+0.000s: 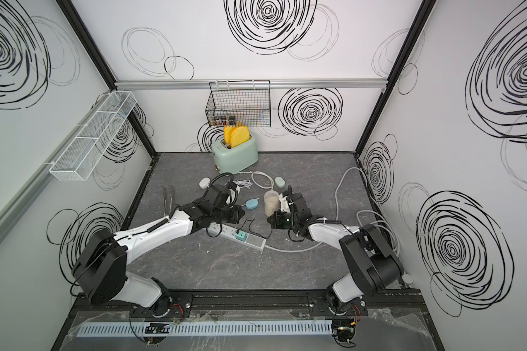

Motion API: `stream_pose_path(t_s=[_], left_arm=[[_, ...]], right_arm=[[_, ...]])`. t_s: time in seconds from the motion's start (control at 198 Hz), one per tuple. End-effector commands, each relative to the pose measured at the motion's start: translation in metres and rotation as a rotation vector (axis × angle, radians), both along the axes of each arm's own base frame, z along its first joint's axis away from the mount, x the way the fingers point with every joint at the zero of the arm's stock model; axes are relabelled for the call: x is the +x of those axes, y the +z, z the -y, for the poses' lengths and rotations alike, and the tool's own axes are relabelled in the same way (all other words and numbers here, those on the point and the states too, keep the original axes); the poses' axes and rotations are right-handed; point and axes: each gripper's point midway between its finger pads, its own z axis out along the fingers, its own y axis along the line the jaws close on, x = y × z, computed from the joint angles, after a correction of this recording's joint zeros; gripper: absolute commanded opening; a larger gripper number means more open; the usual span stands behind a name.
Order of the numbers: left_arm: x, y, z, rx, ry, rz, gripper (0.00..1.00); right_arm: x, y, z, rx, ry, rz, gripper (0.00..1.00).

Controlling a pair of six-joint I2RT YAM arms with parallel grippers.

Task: Charge the bluetooth headset
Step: Move the distractor to the center of the board.

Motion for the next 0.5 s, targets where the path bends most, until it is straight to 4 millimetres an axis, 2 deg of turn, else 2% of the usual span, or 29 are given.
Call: stream_pose_path(t_s=[0.0,0.171,0.383,0.499], left_arm=[[-0.002,0.019,-0.009,-0.031,0.011,0.035,0.16],[-0.004,0.034,-0.020,-0.056,0.033,0.068,0.16],[-0.006,0.035,-0.030,-0.068,0.057,0.076,0.16],[-0.007,0.036,-0.033,-0.071,0.064,0.077,0.16]], right_arm=[[0.015,0.009,-0.004,0.104,-0.114,0.059,0.04],[0.023,0.011,-0.010,0.150,-0.190,0.101,0.03],[0.037,0.005,-0.015,0.210,-0.245,0.089,0.02],[0.047,0.001,-0.012,0.234,-0.309,0.080,0.02]])
